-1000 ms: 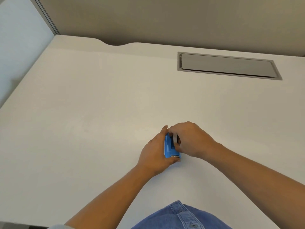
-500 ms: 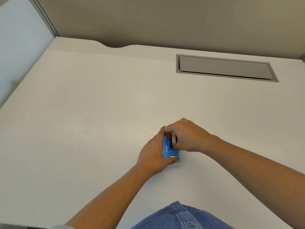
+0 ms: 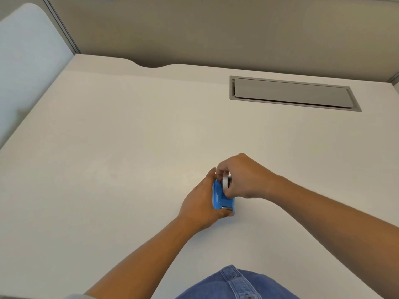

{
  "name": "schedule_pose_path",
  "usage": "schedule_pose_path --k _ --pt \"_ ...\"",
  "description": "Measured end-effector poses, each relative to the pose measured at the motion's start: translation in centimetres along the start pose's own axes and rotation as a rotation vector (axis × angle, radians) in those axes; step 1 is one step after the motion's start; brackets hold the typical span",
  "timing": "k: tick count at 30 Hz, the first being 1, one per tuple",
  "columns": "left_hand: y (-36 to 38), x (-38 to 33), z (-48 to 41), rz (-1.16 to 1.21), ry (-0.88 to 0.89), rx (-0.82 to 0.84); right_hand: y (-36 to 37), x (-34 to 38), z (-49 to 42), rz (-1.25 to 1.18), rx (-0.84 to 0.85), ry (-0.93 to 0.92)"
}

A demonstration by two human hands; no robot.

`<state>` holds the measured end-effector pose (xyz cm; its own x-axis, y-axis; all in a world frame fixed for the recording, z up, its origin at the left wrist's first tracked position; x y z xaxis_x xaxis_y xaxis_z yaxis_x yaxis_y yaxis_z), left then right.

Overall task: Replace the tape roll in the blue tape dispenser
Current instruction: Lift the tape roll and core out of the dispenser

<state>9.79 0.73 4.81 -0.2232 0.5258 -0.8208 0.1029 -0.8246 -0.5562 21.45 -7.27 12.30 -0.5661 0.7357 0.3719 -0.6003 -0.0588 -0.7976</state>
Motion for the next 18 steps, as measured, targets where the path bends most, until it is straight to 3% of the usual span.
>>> schedule_pose_path --k 3,6,10,18 --pt "-1.3 -0.5 0.8 0.036 -0.022 0.078 0.2 -1.1 1.6 -0.078 -0.029 0.020" --pt "-3.0 -1.4 2.0 0.094 -0.058 0.034 0.1 -1.7 3.7 -0.157 -0.041 0.046" --pt "-3.4 -3.8 3.7 0.481 -0.111 0.007 0.1 -1.3 6.3 -0.265 -0.052 -0.006" --pt "-3.1 -6.3 5.8 0.815 -0.164 -0.152 -0.4 -0.6 9.6 -0.463 -0.116 -0.073"
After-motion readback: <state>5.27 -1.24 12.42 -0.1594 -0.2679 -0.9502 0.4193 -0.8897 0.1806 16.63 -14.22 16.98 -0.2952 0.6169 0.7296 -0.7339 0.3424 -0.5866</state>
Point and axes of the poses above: each hand's wrist, its own z-axis away from the middle knuckle, its own y-axis out of the palm, x = y × z, the point moved 2 cm from there along -z, towards the middle knuckle, and after that the axes turned 10 degrees about y, right-handed, at the moved point
